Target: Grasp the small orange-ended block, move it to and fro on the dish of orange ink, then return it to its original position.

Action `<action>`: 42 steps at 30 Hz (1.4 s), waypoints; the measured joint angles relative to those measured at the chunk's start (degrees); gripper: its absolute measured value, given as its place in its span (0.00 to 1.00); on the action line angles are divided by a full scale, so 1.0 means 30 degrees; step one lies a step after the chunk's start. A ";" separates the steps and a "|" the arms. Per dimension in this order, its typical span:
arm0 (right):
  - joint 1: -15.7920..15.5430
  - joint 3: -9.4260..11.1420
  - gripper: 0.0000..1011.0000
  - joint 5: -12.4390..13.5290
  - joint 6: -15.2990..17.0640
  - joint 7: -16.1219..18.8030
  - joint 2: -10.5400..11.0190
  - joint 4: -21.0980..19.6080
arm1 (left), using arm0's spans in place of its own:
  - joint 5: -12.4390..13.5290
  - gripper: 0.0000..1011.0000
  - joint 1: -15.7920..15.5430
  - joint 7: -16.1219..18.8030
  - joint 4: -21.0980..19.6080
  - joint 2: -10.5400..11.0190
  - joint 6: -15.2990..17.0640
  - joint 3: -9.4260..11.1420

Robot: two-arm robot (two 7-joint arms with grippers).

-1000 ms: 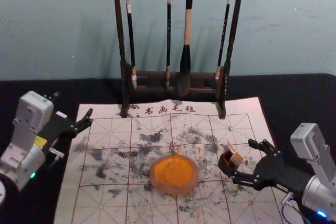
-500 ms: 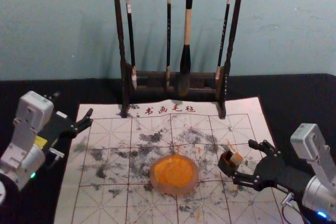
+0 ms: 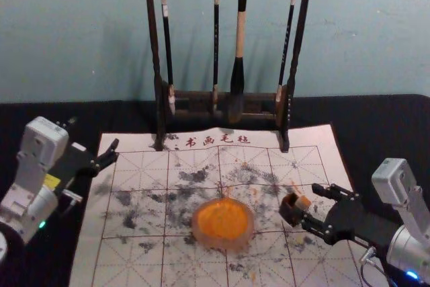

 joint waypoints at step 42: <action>-0.0026 0.0074 0.09 0.0000 -0.0018 0.0007 -0.0032 -0.0006 | 0.0000 0.99 0.0002 0.0000 -0.0001 -0.0001 -0.0001 0.0000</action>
